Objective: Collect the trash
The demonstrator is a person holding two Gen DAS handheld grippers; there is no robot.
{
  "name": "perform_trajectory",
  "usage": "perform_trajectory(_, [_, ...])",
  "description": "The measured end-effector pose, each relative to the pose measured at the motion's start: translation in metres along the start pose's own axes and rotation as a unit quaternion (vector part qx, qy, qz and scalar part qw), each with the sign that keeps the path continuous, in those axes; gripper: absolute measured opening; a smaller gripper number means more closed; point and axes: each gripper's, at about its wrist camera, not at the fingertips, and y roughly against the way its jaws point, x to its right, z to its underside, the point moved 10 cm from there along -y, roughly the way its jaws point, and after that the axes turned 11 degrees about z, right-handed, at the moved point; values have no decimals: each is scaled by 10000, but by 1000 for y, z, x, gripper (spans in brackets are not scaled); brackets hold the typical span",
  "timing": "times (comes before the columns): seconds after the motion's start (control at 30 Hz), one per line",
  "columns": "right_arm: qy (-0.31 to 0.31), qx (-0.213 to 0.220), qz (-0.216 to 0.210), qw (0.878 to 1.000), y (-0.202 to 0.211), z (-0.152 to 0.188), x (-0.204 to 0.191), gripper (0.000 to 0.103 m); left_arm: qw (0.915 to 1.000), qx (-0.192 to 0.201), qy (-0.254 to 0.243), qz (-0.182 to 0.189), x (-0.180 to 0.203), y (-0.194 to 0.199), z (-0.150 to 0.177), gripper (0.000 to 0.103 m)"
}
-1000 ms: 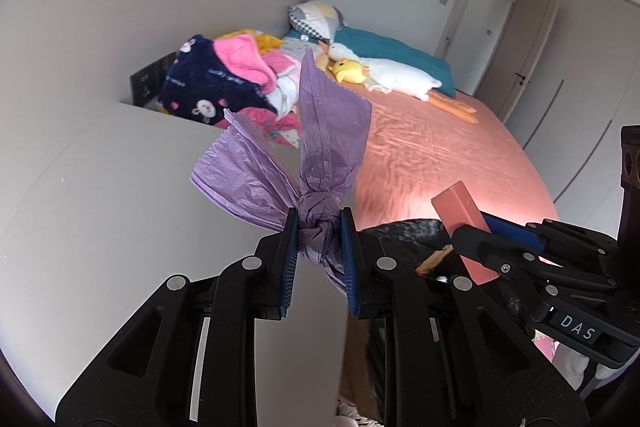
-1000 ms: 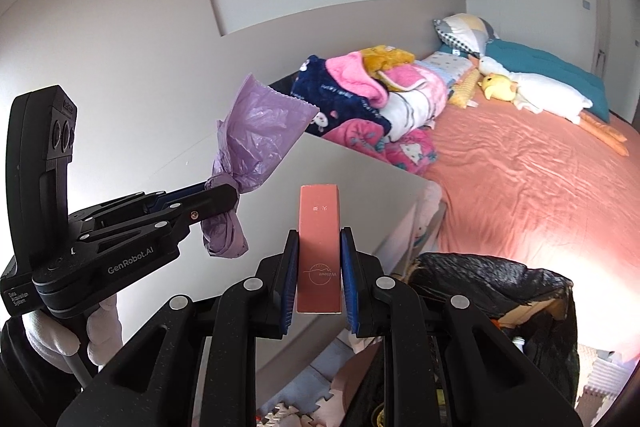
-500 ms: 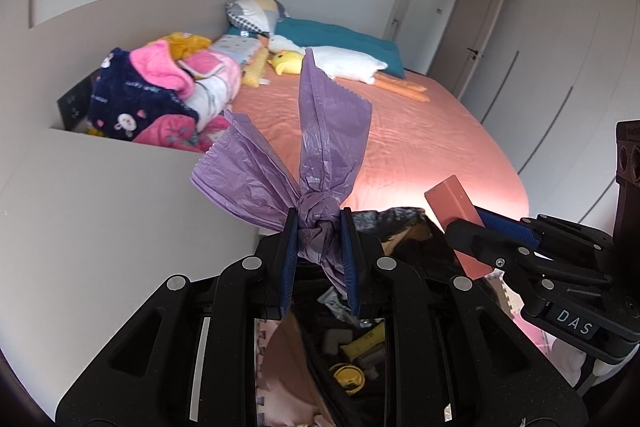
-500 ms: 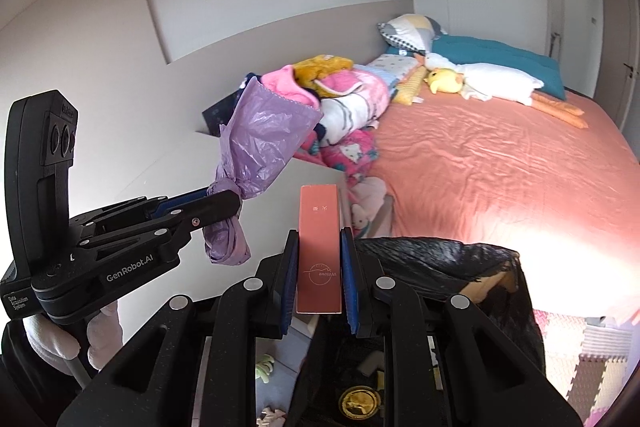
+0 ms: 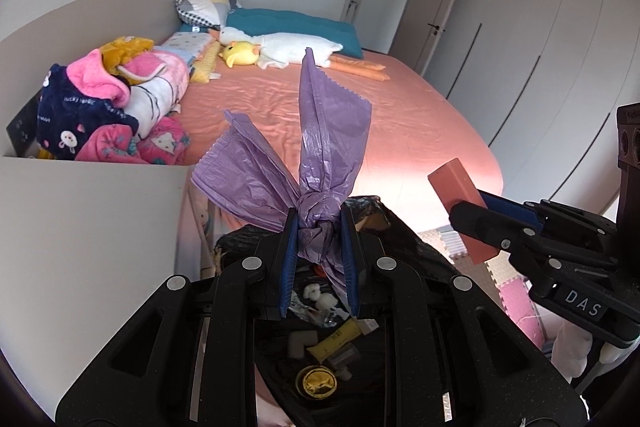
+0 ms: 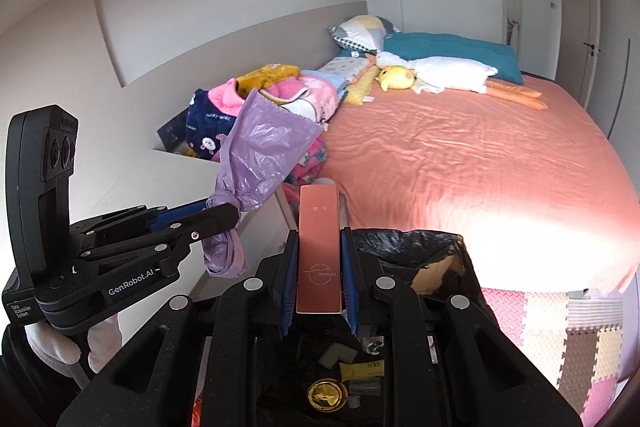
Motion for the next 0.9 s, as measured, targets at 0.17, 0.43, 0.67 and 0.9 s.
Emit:
perform_trajectory(0.17, [-183,54,119,9997,5,-2,22,33,9999,-151,-37,1,6,-13,-1,30])
perform_trajectory(0.43, [-401,217,481,9978,8,-4,50,71,9997,-97,-237,-20,20,-20,-9,96])
perform_trajectory(0.67, [-449,237,528,9973,10,-5,60,71,9999,9,-109,98,20,-21,-12,96])
perform_trajectory(0.9, [-446,261,521,9973,11,-7,57,71,10000,-13,-69,-14,18,-22,-13,96])
